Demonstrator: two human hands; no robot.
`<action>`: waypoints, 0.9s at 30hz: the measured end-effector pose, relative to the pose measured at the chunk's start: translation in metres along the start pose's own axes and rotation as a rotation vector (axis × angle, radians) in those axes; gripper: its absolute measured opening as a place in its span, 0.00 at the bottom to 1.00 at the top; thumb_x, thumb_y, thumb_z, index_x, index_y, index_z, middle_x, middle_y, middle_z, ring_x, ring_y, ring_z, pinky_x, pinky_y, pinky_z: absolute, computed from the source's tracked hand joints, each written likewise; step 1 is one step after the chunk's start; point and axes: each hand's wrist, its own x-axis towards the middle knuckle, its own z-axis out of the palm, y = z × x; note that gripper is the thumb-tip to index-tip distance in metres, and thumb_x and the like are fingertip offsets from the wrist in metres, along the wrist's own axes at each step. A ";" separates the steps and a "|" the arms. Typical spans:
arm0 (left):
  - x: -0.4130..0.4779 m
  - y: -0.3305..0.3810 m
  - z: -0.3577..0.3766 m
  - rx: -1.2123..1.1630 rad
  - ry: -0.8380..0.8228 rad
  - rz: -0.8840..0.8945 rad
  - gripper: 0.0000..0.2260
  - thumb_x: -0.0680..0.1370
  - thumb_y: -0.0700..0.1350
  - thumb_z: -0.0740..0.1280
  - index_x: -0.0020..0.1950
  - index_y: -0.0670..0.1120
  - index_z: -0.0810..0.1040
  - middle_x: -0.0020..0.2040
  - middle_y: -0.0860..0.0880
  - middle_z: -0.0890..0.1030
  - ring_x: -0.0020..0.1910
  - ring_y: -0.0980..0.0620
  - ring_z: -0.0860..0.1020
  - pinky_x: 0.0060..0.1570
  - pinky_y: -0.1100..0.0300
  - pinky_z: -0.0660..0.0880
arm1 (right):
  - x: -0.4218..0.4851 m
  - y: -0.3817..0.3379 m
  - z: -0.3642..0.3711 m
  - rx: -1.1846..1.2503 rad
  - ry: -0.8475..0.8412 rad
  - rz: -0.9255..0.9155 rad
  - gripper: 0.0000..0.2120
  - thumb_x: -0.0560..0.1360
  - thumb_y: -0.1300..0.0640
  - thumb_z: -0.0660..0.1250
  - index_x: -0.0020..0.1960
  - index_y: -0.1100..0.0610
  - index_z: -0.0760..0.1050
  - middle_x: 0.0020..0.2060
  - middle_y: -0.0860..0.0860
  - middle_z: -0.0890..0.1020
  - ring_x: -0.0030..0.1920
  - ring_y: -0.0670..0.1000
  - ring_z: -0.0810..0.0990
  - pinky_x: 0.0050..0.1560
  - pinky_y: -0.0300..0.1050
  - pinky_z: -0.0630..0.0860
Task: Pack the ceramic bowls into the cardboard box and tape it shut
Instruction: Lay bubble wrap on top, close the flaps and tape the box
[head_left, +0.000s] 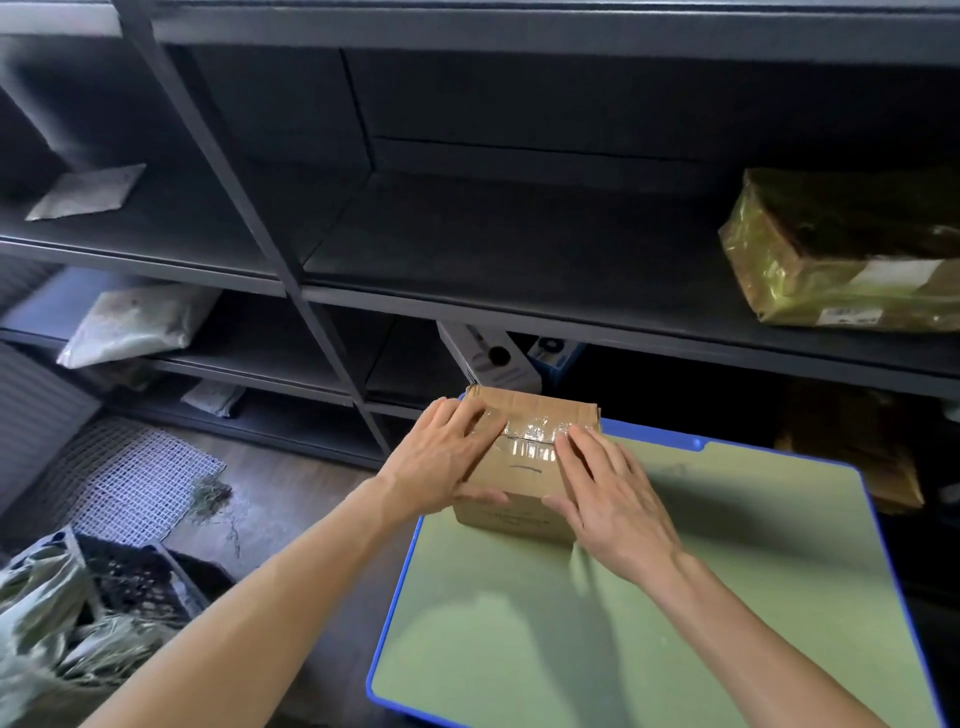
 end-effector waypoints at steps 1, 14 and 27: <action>0.003 -0.002 -0.002 0.007 -0.041 0.003 0.50 0.69 0.81 0.51 0.81 0.50 0.53 0.76 0.40 0.59 0.72 0.38 0.62 0.75 0.44 0.59 | 0.000 -0.001 -0.001 -0.005 -0.005 -0.004 0.37 0.79 0.36 0.47 0.77 0.60 0.63 0.75 0.57 0.66 0.75 0.57 0.62 0.73 0.56 0.63; 0.030 -0.003 -0.001 -0.015 -0.111 0.101 0.56 0.65 0.81 0.58 0.81 0.50 0.44 0.72 0.37 0.60 0.71 0.36 0.58 0.74 0.43 0.59 | -0.006 -0.020 -0.001 0.001 -0.007 0.092 0.34 0.80 0.39 0.48 0.77 0.61 0.63 0.74 0.57 0.67 0.76 0.57 0.62 0.72 0.55 0.66; 0.034 -0.004 -0.001 -0.039 -0.168 0.094 0.60 0.61 0.75 0.69 0.80 0.51 0.41 0.73 0.36 0.56 0.75 0.32 0.51 0.73 0.39 0.59 | 0.025 -0.023 -0.018 0.137 -0.176 0.226 0.59 0.64 0.33 0.72 0.80 0.49 0.37 0.78 0.57 0.35 0.78 0.61 0.48 0.70 0.53 0.67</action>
